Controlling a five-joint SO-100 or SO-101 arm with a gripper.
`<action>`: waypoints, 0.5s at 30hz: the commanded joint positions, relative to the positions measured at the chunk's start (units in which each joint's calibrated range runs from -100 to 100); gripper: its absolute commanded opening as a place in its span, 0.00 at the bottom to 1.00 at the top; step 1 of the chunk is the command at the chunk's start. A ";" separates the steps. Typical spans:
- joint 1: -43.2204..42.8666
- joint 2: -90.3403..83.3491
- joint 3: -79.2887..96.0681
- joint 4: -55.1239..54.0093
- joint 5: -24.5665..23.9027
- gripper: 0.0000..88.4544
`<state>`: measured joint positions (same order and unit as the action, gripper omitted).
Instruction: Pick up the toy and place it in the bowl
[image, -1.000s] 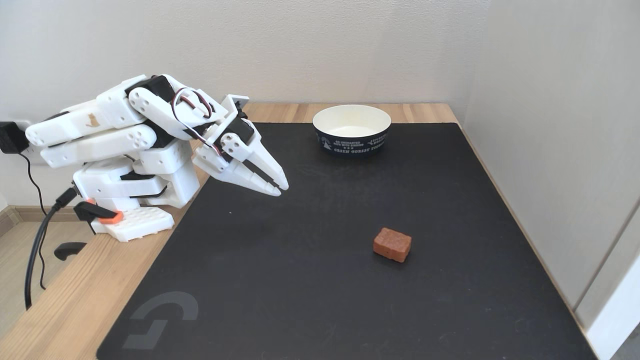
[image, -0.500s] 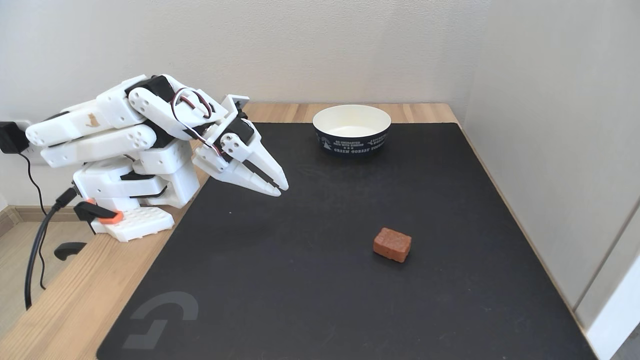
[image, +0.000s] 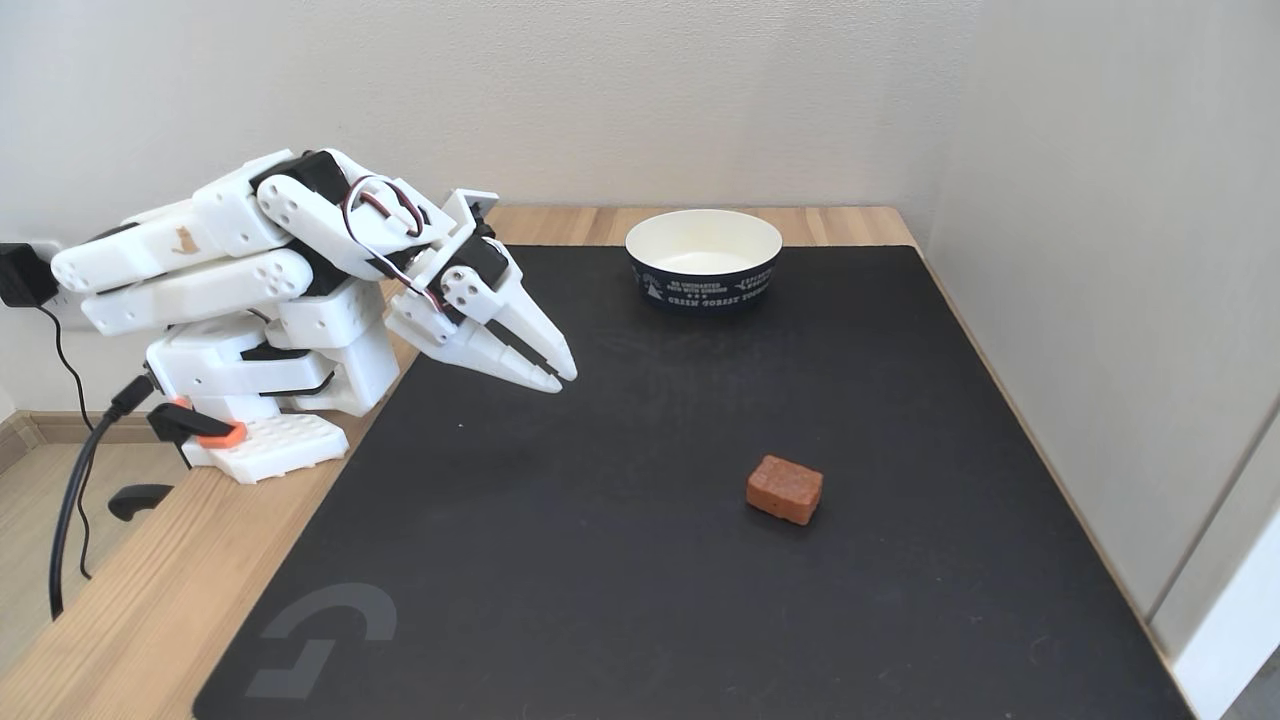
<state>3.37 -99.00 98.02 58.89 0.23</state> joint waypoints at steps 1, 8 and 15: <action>0.27 -0.50 -0.27 -0.38 -0.02 0.03; 0.27 -0.50 -0.27 -0.46 -0.02 0.03; 0.27 -0.50 -0.18 -0.55 -0.08 0.03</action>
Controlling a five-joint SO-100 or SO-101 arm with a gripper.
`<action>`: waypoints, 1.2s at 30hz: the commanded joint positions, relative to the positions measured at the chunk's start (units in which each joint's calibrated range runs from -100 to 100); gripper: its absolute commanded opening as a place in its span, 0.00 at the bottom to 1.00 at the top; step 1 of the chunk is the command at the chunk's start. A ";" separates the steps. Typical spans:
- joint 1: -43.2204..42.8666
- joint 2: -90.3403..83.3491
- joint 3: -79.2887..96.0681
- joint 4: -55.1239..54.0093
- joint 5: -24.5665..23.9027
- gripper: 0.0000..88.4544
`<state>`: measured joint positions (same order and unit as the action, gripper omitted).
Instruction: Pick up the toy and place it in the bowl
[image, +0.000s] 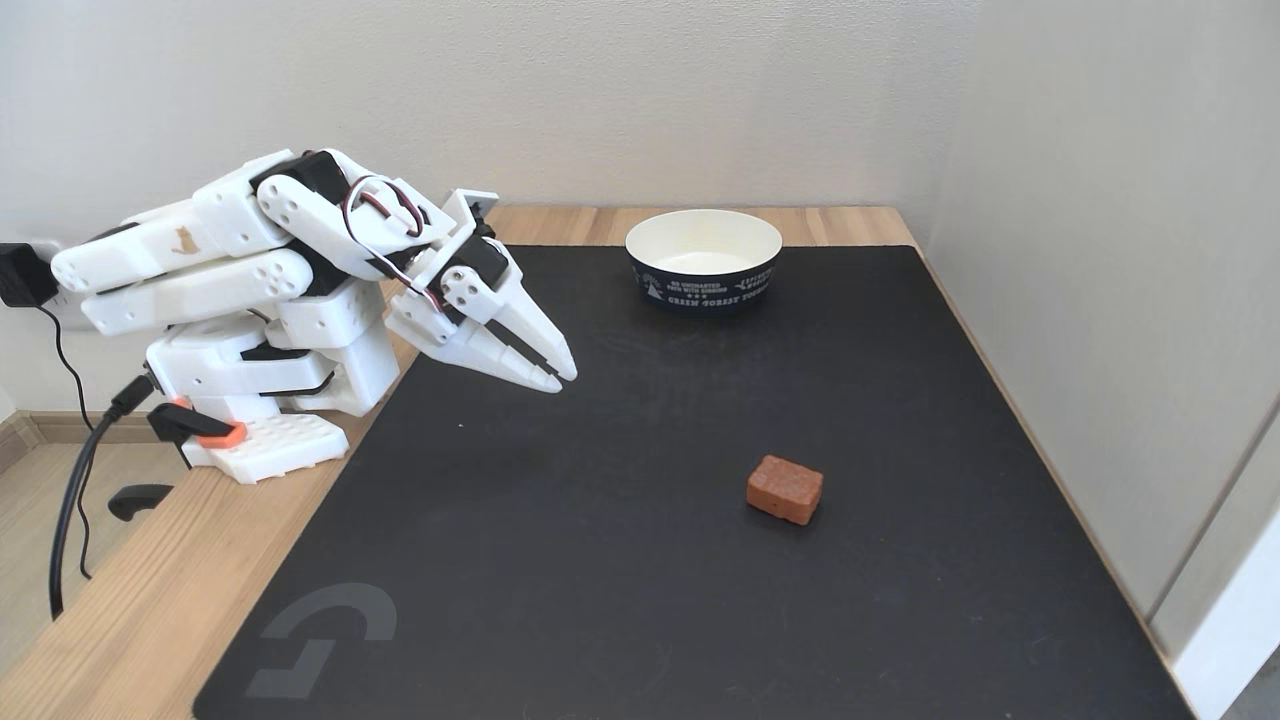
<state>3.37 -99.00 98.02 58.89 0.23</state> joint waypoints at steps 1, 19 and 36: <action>0.35 -0.50 -0.18 -0.55 -0.08 0.07; -0.40 -0.50 -0.45 -0.04 -2.01 0.53; 2.44 41.02 -46.87 5.81 -12.39 0.54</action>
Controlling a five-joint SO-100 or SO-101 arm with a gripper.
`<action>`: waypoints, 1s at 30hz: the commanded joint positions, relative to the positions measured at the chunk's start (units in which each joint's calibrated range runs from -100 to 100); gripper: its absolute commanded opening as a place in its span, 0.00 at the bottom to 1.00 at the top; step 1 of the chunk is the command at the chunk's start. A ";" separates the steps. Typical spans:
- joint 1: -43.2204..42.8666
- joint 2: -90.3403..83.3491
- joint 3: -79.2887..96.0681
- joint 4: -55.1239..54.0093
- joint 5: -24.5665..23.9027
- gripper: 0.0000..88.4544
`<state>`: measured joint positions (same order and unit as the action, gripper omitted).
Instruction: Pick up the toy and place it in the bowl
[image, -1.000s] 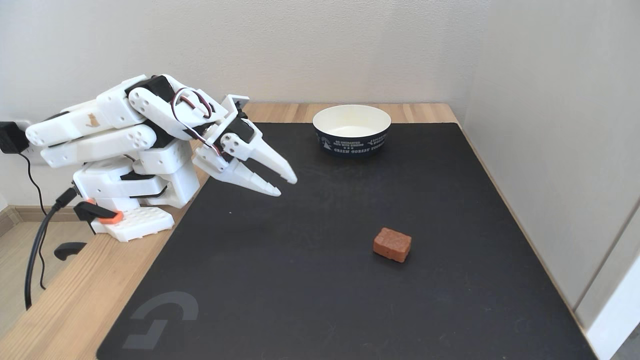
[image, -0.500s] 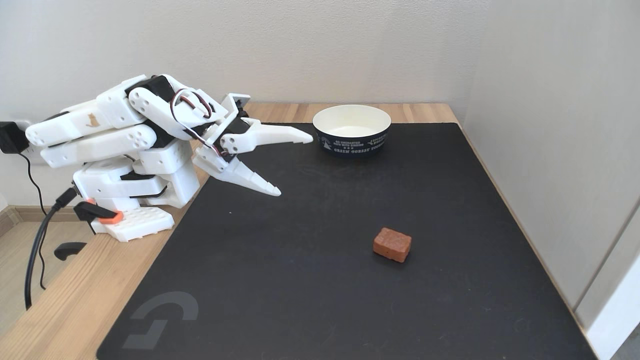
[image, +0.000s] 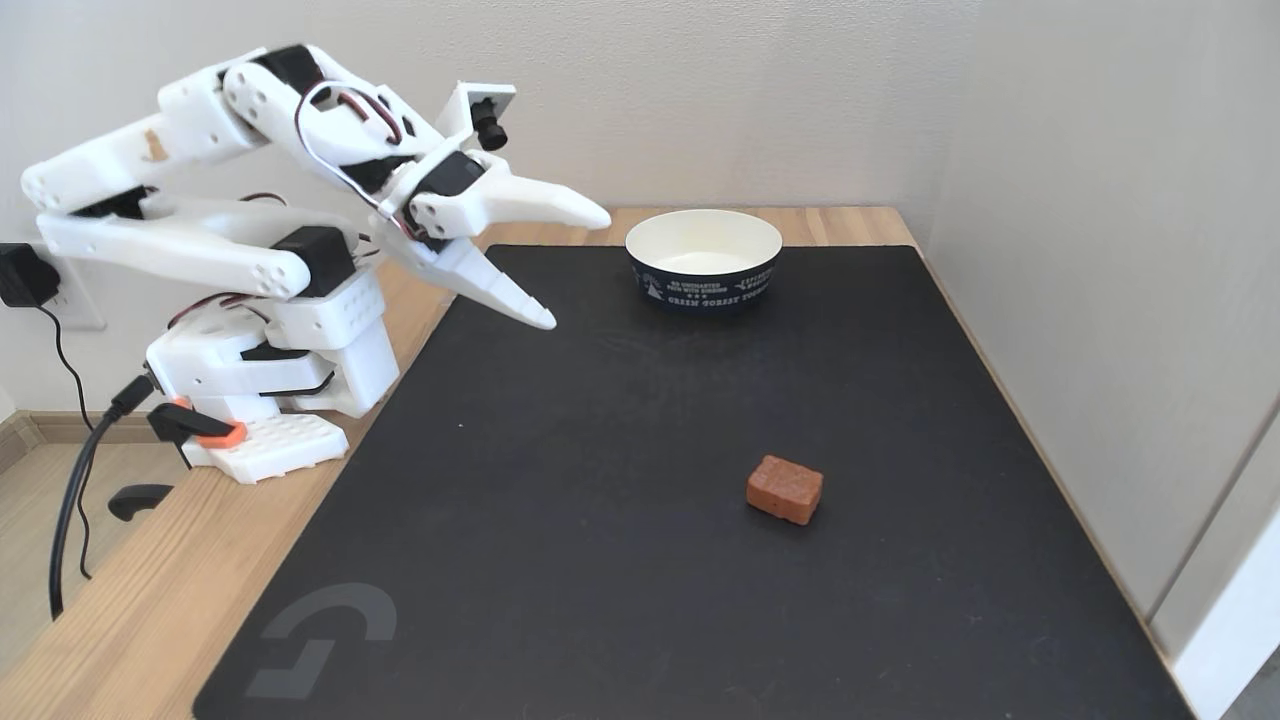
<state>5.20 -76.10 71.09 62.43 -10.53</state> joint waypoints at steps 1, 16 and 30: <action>0.61 22.71 -24.18 3.02 -1.74 0.54; 5.38 92.23 -93.85 28.25 -1.27 0.53; 9.73 108.41 -106.74 22.33 -1.22 0.53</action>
<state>14.77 28.56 -30.37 85.73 -11.97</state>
